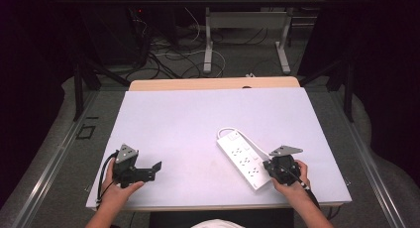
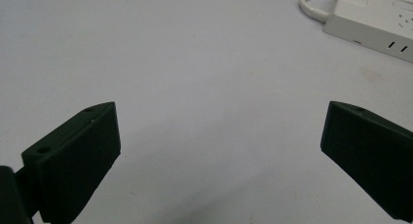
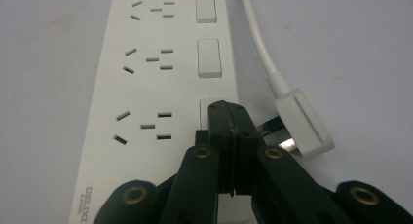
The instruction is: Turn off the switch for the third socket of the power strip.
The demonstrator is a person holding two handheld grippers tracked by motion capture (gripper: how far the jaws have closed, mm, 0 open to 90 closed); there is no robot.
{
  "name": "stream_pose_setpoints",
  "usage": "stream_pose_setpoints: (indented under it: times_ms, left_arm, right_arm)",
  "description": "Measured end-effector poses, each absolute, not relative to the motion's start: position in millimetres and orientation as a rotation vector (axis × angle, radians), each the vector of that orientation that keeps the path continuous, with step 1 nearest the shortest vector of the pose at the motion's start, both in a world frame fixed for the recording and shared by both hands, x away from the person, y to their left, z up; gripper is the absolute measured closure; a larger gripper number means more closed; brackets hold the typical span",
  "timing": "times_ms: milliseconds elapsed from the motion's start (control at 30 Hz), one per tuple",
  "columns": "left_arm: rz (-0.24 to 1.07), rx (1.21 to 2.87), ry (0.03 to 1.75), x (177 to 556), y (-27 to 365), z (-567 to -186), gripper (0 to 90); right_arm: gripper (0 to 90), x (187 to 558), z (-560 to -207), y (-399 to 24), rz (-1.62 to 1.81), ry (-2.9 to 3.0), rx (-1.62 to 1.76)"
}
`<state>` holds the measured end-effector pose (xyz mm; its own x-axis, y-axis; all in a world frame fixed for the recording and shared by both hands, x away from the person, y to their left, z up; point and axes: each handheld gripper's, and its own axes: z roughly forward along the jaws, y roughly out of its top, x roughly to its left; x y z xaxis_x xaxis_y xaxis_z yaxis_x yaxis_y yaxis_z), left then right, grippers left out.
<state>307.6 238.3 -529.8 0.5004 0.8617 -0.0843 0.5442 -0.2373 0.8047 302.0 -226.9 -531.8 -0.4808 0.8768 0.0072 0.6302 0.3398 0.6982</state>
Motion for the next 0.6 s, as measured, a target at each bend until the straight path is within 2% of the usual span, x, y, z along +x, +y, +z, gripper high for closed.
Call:
stream_pose_setpoints:
  times_ms: [433, 600]
  left_arm:
    - [0.489, 1.919, 1.157, 308.0, 238.3, -530.0, 1.0]
    - [0.48, 1.916, 1.163, 307.7, 238.1, -529.9, 1.0]
  right_arm:
    - [90.0, 302.2, -532.4, -229.8, 0.941, 2.233, 1.353]
    - [85.6, 302.7, -532.0, -232.2, 0.955, 2.231, 1.376]
